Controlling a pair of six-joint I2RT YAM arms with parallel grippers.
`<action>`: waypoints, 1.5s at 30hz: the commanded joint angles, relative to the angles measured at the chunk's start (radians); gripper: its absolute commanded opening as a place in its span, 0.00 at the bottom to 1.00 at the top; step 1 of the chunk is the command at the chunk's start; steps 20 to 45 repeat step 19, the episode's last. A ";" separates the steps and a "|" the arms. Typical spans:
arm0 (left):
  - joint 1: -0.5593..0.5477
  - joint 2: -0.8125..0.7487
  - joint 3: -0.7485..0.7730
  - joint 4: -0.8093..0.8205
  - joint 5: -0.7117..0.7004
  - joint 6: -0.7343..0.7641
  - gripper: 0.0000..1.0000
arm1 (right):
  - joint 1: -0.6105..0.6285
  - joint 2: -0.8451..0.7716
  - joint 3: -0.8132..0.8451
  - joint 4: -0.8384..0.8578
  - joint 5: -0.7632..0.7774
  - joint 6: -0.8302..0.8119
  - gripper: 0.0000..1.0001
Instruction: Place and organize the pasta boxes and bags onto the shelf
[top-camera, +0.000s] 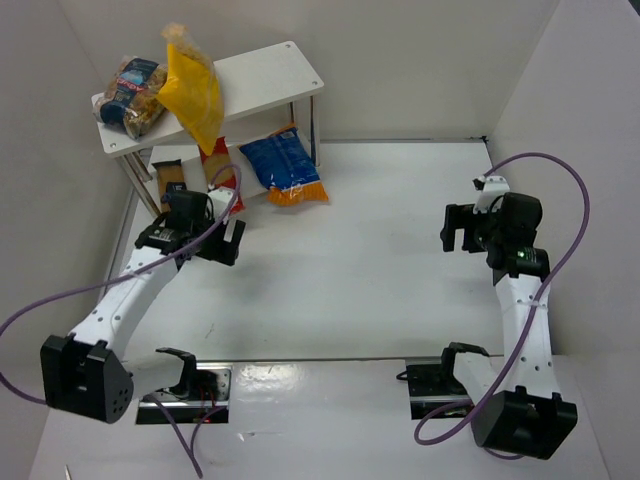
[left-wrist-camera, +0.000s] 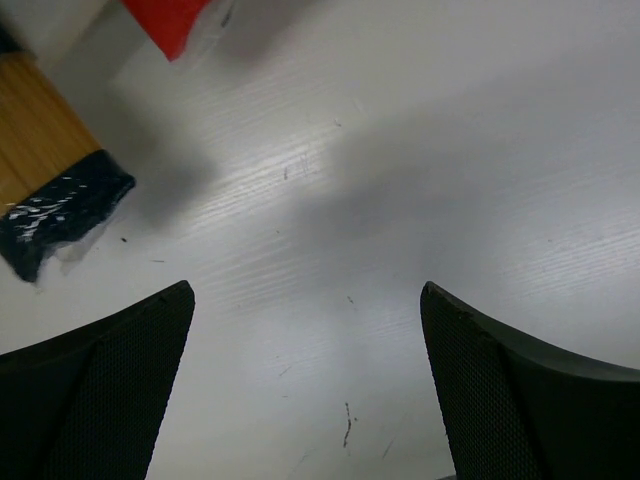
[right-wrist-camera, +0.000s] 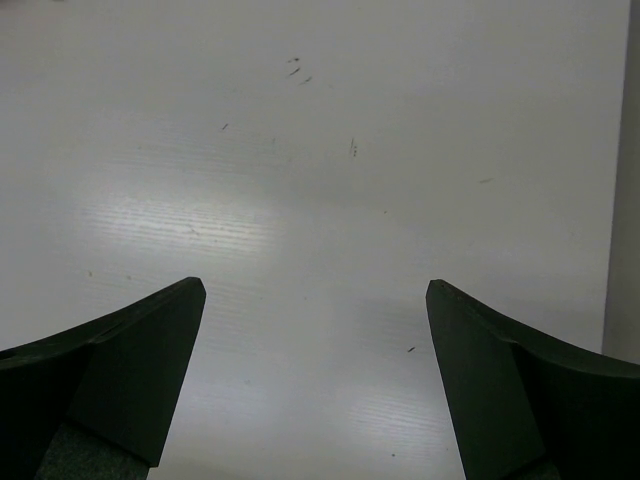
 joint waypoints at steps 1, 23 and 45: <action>0.004 0.077 0.030 -0.016 0.100 0.018 0.99 | -0.008 -0.016 -0.012 0.072 0.065 0.013 1.00; 0.004 0.042 0.029 -0.016 0.134 0.056 0.99 | -0.008 -0.005 -0.022 0.083 0.020 -0.025 1.00; 0.004 0.042 0.029 -0.016 0.134 0.056 0.99 | -0.008 -0.005 -0.022 0.083 0.020 -0.025 1.00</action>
